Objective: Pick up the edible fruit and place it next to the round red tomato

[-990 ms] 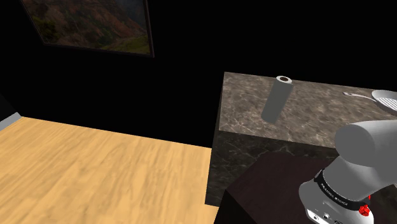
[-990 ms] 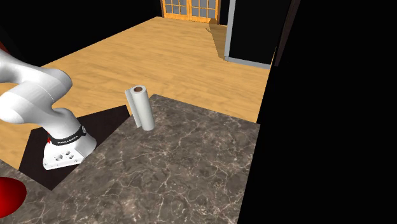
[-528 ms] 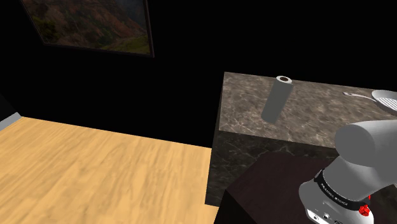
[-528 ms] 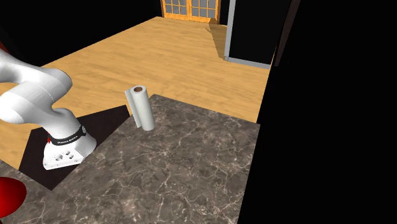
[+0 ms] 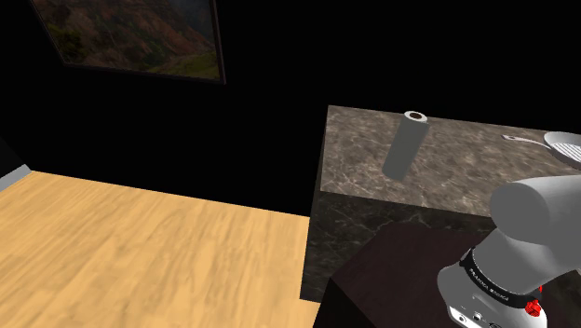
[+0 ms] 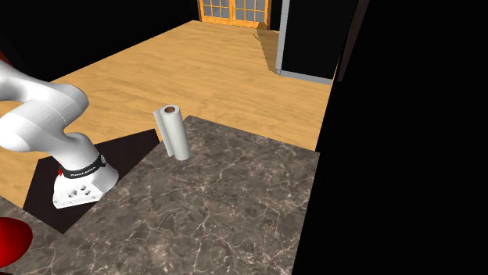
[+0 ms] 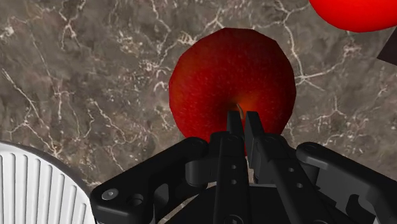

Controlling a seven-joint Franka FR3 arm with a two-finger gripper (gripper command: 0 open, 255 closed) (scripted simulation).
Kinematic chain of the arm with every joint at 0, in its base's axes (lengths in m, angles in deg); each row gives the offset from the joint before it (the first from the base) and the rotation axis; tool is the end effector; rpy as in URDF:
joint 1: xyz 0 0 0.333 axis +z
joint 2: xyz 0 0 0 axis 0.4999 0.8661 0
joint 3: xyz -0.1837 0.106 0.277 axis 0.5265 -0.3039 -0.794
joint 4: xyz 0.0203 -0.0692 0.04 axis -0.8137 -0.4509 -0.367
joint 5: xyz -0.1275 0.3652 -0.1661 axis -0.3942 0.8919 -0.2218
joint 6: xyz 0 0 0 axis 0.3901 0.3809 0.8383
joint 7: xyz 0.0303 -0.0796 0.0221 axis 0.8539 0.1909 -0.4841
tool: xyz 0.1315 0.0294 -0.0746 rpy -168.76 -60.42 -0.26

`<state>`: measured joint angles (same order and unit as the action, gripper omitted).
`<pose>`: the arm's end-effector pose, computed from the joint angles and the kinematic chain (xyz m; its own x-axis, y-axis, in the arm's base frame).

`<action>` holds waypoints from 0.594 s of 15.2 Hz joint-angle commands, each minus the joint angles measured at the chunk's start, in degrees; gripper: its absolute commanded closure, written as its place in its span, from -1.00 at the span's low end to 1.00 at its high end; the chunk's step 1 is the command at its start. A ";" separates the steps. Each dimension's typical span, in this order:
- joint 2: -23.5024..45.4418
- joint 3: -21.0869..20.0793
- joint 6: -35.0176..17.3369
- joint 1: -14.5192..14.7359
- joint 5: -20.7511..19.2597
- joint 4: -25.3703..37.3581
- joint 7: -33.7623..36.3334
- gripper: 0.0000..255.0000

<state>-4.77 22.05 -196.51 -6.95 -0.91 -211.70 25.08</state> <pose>-0.1117 -0.4275 0.3883 0.8537 -0.5208 -0.0009 -0.5208 -0.8537 0.0055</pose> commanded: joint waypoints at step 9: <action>0.60 1.67 -2.28 0.32 -0.91 -1.40 0.22 1.00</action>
<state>-4.17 23.71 -198.78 -6.63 -1.81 -213.10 25.31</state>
